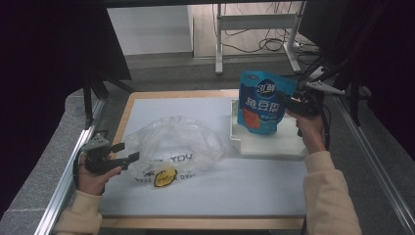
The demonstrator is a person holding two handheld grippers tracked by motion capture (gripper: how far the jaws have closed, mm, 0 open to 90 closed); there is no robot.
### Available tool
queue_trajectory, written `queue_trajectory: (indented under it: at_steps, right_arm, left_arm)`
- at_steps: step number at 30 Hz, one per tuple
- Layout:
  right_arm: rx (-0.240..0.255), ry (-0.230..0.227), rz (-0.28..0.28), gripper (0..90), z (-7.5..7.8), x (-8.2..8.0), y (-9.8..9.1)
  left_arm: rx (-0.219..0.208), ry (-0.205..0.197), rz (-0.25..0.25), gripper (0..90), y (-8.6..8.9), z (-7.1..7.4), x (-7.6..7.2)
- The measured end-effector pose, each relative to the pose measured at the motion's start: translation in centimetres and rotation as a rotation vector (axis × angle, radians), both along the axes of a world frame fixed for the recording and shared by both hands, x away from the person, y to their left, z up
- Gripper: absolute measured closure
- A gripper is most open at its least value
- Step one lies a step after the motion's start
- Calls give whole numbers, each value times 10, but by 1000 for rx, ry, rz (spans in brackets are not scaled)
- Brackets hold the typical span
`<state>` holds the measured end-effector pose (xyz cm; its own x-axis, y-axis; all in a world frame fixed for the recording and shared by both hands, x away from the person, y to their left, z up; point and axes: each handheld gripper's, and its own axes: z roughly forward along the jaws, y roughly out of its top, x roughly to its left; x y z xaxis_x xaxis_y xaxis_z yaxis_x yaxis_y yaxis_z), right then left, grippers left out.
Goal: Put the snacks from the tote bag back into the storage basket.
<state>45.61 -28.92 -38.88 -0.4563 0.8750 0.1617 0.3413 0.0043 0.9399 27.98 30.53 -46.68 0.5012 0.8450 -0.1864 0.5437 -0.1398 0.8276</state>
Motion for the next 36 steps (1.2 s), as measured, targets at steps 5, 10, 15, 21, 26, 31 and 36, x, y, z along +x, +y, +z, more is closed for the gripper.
queue_trajectory:
  at_steps: [5, 10, 15, 21, 26, 31, 36]
  right_arm:
    - [12, 32, -28, 357, -11, -16, -8]
    - [28, 51, -18, 356, -23, -34, -18]
    - [16, 48, 11, 356, -34, -57, -22]
    - [-15, 52, 74, 357, -48, -82, -14]
    - [-36, 52, 130, 357, -57, -98, 0]
    - [-46, 55, 189, 357, -66, -111, 17]
    - [-79, 71, 244, 357, -74, -121, 34]
  left_arm:
    - [-2, -3, -1, 223, -1, 1, -2]
    - [3, -6, -1, 223, -3, 1, -4]
    - [4, -9, -5, 223, -4, 2, -4]
    - [15, -9, -7, 223, -7, 2, -5]
    - [15, -10, -7, 223, -7, 2, -7]
    - [14, -6, -4, 223, -6, 1, -7]
    - [15, -8, -7, 223, -7, 1, -8]
